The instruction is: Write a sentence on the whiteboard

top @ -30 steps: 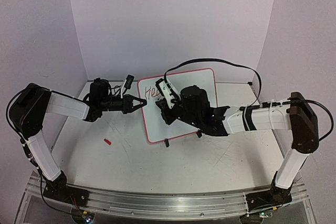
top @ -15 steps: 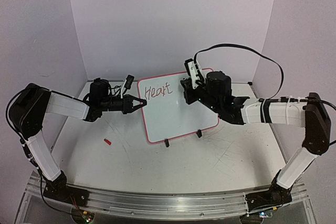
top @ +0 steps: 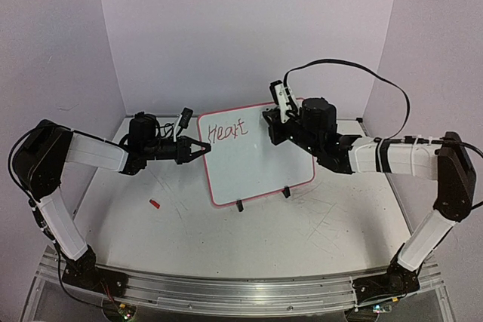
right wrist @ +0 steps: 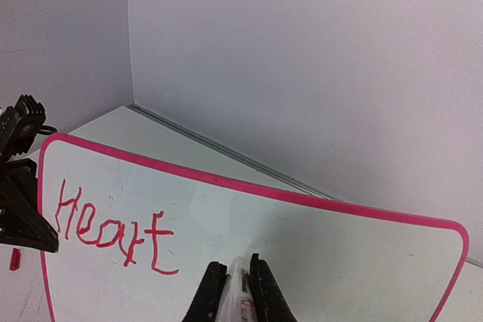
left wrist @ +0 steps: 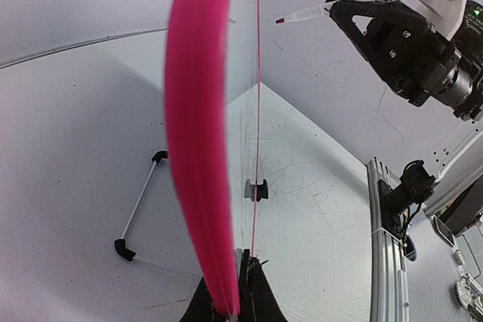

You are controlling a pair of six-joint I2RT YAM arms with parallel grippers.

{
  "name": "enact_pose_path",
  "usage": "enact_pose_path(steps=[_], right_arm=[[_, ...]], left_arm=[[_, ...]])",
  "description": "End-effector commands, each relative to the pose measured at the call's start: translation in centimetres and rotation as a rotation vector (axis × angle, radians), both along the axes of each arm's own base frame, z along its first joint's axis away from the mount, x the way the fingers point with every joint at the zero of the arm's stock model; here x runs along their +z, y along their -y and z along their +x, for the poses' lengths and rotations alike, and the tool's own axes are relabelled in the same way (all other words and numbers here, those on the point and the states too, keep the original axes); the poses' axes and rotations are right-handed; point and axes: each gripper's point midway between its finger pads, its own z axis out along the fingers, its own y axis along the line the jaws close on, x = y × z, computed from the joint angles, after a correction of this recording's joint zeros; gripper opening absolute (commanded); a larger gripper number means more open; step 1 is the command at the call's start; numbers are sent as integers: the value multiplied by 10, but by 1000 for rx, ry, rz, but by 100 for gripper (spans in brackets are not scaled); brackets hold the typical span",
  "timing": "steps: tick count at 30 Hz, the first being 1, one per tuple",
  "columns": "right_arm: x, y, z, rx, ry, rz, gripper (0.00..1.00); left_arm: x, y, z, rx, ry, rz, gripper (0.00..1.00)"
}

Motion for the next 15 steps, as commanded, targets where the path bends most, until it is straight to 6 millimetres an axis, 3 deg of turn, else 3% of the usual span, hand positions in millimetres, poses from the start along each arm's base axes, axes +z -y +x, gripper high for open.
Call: enact_pose_path(steps=[1,15], right_arm=[[24,-12,4,41,37,63,0],[24,-17,17,14,41,66,0]], left_arm=[[-8,-15,31,142,122,109,0],[-7,-15,31,141,126,111,0]])
